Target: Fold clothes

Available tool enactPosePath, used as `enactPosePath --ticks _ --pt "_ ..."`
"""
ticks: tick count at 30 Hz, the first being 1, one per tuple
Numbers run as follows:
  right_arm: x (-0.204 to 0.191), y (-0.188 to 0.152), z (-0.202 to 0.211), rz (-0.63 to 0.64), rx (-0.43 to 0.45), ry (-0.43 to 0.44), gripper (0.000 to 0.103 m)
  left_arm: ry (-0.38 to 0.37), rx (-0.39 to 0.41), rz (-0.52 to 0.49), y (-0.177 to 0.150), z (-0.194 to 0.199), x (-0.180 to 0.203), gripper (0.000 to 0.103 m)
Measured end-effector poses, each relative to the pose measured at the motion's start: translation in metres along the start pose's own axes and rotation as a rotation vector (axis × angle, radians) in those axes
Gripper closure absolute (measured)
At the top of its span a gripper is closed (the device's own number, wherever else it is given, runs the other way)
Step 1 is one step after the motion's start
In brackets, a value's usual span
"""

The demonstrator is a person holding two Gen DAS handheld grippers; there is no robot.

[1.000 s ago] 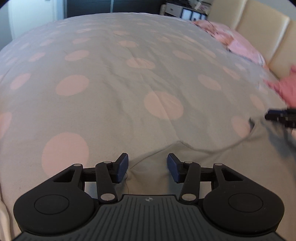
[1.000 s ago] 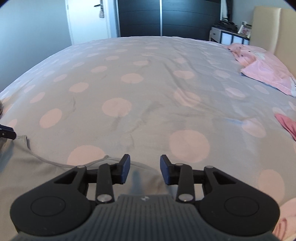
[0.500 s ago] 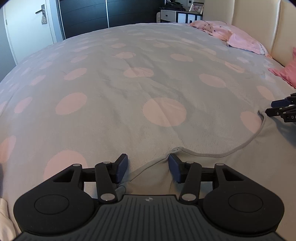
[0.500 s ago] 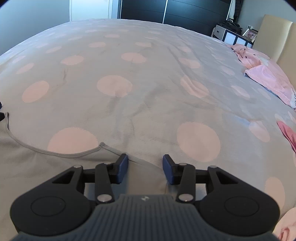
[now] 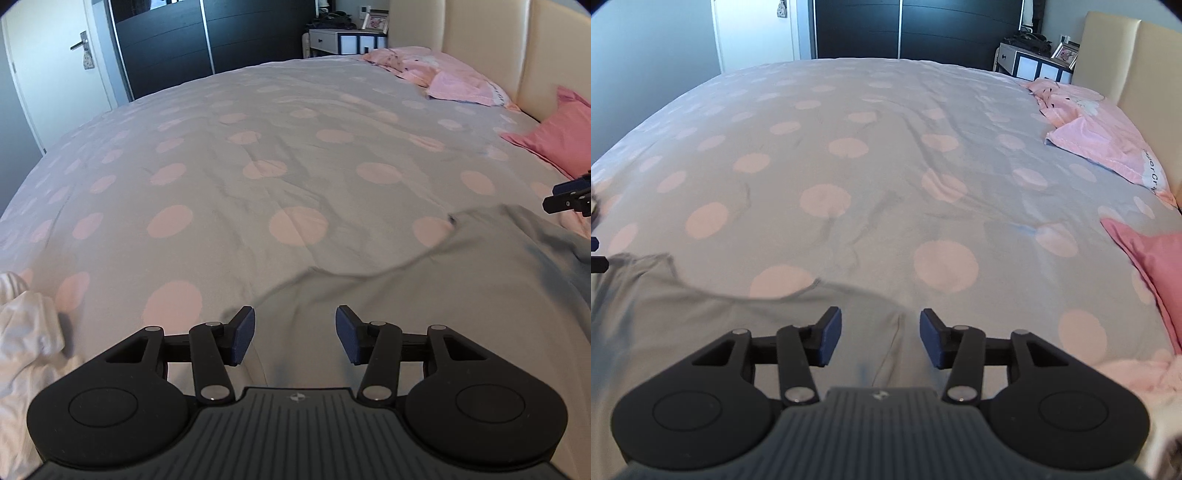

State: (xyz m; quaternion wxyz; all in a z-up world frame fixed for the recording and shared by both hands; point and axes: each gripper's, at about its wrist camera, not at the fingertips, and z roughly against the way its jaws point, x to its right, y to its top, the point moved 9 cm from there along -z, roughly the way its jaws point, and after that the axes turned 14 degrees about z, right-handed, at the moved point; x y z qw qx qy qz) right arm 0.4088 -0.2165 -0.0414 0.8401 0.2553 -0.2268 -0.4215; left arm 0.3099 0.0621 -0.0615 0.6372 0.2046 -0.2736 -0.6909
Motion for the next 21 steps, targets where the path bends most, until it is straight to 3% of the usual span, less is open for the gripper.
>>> enactPosePath --ticks 4,9,16,21 --pt "-0.027 -0.031 0.049 0.067 -0.025 0.032 0.053 -0.01 -0.012 -0.024 -0.033 0.048 0.008 0.057" --pt "-0.065 -0.078 0.1 0.144 -0.042 0.079 0.053 -0.03 -0.047 0.011 -0.098 0.095 0.008 0.057" --pt "-0.103 -0.16 0.153 0.103 -0.081 0.167 0.053 -0.042 -0.109 0.074 -0.19 0.143 0.005 0.057" --pt "-0.127 -0.219 0.18 0.043 -0.155 0.217 0.053 -0.053 -0.242 0.126 -0.245 0.159 0.006 0.057"
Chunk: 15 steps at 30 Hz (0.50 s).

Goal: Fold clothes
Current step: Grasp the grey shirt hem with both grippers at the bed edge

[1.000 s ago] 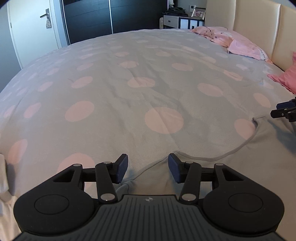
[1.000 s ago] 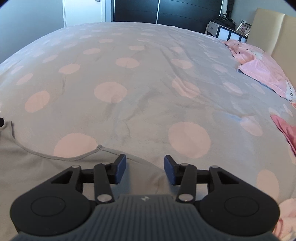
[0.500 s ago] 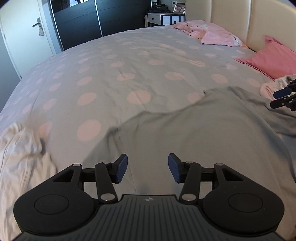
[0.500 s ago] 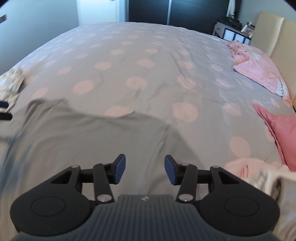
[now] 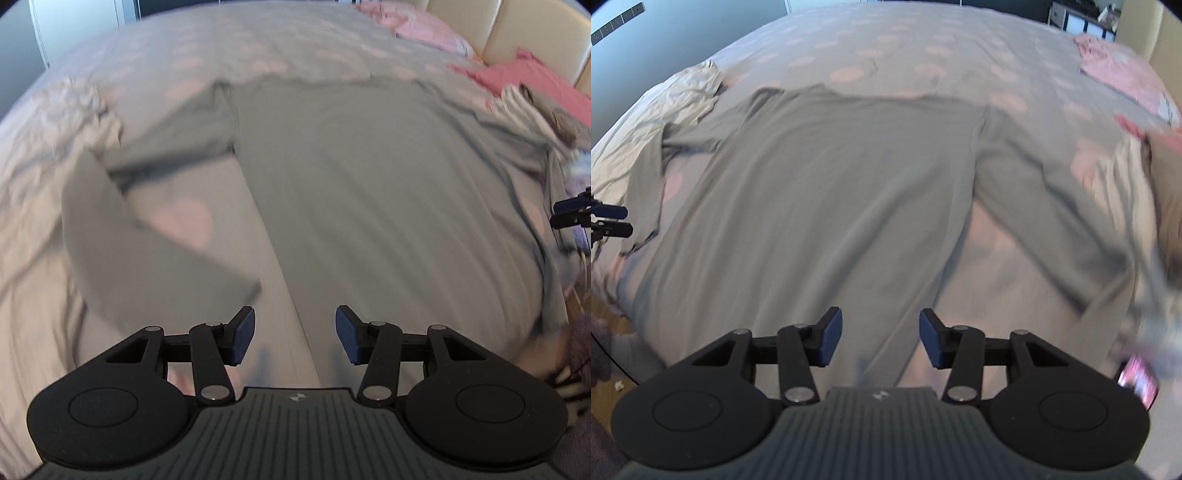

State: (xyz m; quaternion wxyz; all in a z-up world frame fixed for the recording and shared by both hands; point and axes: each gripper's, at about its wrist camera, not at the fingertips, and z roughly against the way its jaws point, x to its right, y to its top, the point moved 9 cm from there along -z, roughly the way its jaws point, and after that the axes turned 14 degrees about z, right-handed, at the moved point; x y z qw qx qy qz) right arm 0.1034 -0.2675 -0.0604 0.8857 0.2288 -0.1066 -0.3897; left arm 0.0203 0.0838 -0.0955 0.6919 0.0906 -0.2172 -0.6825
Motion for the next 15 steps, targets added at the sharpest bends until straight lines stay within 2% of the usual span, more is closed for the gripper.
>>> enactPosePath --ticks 6,10,15 --pt "-0.039 -0.038 0.008 -0.044 -0.07 0.063 0.053 -0.01 -0.145 -0.063 -0.063 -0.002 0.013 0.057" --pt "-0.066 -0.061 0.014 -0.064 -0.113 0.105 0.054 0.008 -0.211 -0.1 -0.086 -0.016 0.013 0.057" --pt "-0.077 -0.072 0.001 -0.026 -0.179 0.101 0.054 0.035 -0.263 -0.126 -0.104 -0.035 0.01 0.057"
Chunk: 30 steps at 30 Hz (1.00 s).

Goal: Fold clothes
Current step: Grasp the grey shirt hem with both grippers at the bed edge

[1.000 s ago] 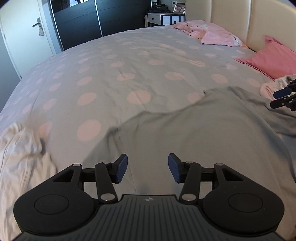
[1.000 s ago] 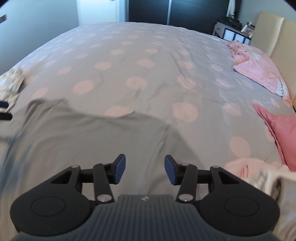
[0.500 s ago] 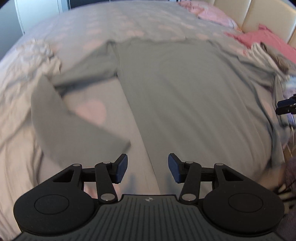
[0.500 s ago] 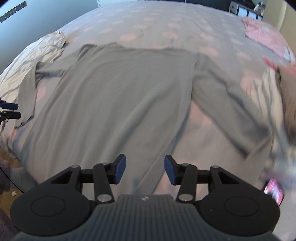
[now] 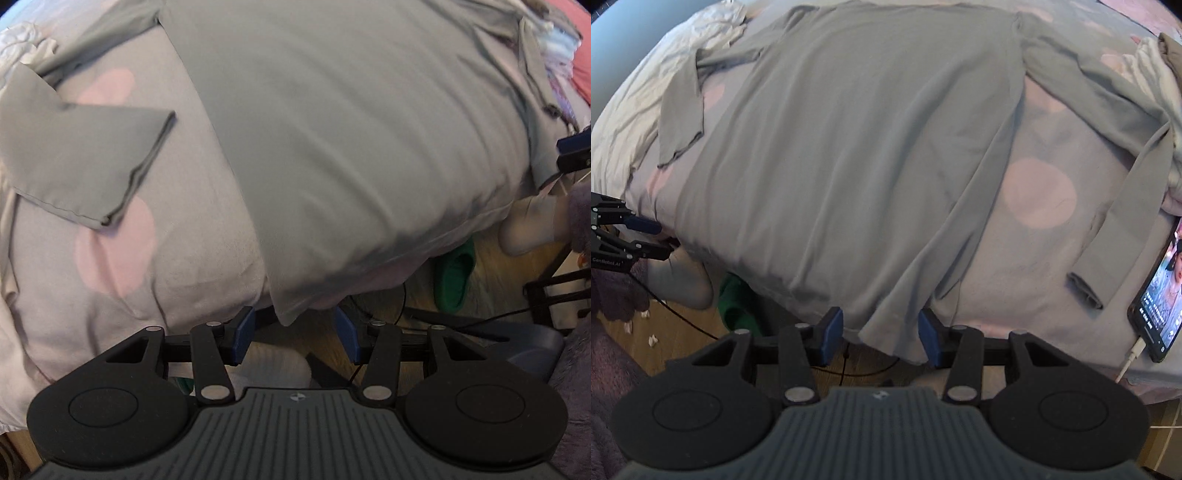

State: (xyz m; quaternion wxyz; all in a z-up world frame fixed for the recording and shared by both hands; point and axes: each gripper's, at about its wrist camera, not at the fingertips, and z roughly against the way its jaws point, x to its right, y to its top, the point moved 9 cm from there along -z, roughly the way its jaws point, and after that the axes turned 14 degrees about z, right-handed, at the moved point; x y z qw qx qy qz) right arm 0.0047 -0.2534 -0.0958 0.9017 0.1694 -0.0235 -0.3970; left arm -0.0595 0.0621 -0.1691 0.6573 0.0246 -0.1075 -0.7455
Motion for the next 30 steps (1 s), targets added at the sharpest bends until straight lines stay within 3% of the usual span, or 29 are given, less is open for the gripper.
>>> enactPosePath --ticks 3,8,10,11,17,23,30 --pt "0.004 -0.001 -0.004 -0.007 -0.017 -0.007 0.054 0.002 -0.001 0.006 0.002 -0.012 -0.001 0.057" --pt "0.01 0.001 -0.011 -0.018 -0.021 -0.002 0.057 0.009 -0.024 -0.009 0.006 -0.028 0.006 0.084" --pt "0.011 0.0 -0.012 -0.018 -0.025 -0.006 0.079 0.008 -0.035 -0.012 0.007 -0.025 0.006 0.097" --pt "0.011 0.0 -0.011 -0.019 -0.029 -0.006 0.095 -0.001 -0.041 -0.006 0.007 -0.022 0.006 0.1" --pt "0.025 -0.004 0.013 -0.022 -0.049 -0.013 0.098 -0.08 -0.065 0.022 0.009 0.015 0.004 0.103" --pt "0.056 -0.023 0.019 -0.058 -0.157 -0.031 0.099 -0.151 -0.08 0.074 0.009 0.055 -0.008 0.103" --pt "0.086 -0.048 -0.003 -0.107 -0.304 -0.044 0.1 -0.071 -0.132 0.074 0.007 0.037 -0.03 0.103"
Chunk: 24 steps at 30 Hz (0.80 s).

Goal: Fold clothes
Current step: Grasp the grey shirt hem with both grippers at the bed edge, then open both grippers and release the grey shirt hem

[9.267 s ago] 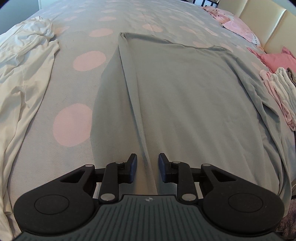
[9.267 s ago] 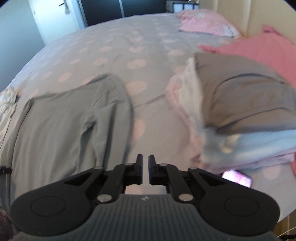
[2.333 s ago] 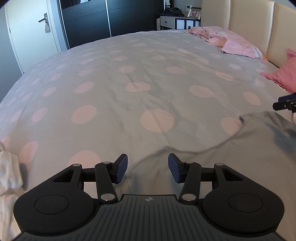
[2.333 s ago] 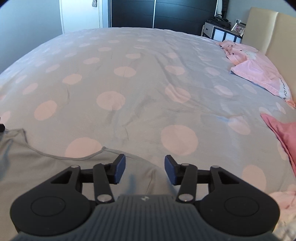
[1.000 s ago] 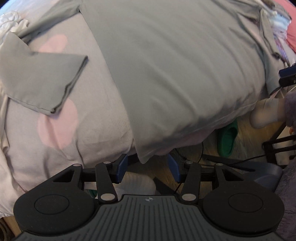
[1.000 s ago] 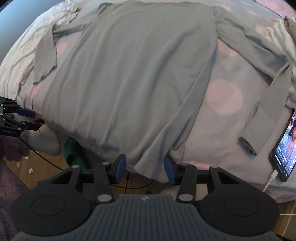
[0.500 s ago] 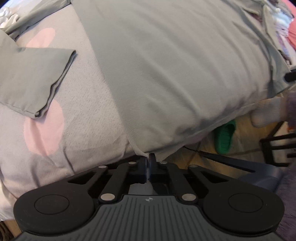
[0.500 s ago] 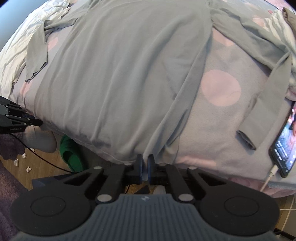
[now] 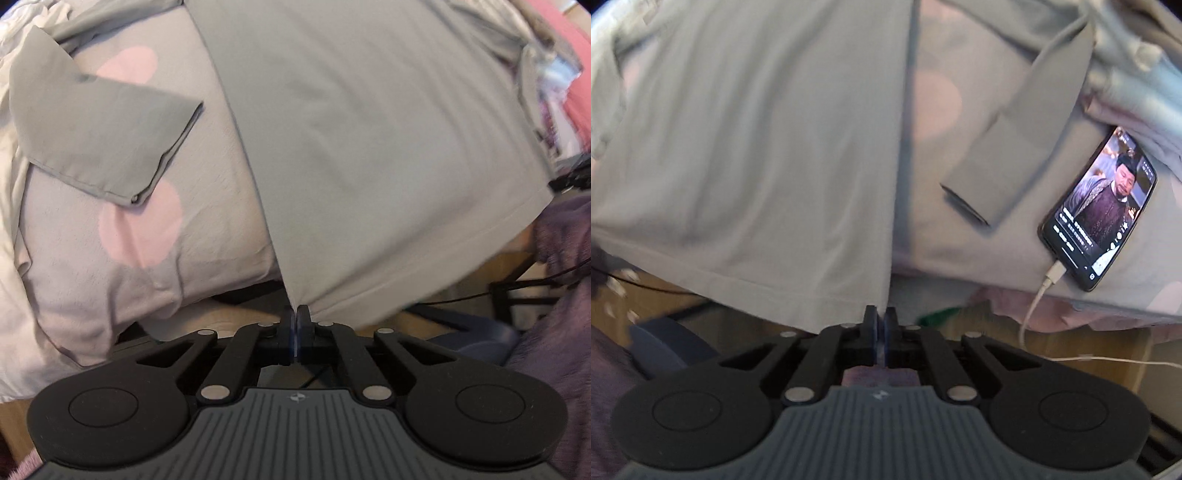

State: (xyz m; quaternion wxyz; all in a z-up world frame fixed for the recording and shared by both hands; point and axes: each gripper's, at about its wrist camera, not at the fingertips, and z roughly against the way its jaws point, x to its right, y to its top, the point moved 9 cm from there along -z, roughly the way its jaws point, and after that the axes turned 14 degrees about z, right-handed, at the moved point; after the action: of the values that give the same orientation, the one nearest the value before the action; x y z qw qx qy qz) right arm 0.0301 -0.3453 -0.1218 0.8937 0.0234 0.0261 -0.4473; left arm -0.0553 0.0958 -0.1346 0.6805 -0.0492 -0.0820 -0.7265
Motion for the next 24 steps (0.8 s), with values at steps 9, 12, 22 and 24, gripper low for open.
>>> enactPosePath --ticks 9,12,22,24 --pt "-0.003 0.006 -0.023 0.04 -0.04 -0.008 0.098 0.049 -0.017 -0.017 0.001 -0.022 0.0 0.103" --pt "-0.001 0.005 -0.016 0.02 -0.022 -0.003 0.093 0.025 -0.013 0.006 0.006 -0.012 0.0 0.098" --pt "0.037 0.032 0.059 -0.079 0.244 -0.106 0.082 -0.129 0.114 -0.019 0.055 0.033 0.055 0.078" --pt "0.048 0.045 0.065 -0.086 0.266 -0.135 0.081 -0.131 0.152 -0.034 0.069 0.04 0.065 0.074"
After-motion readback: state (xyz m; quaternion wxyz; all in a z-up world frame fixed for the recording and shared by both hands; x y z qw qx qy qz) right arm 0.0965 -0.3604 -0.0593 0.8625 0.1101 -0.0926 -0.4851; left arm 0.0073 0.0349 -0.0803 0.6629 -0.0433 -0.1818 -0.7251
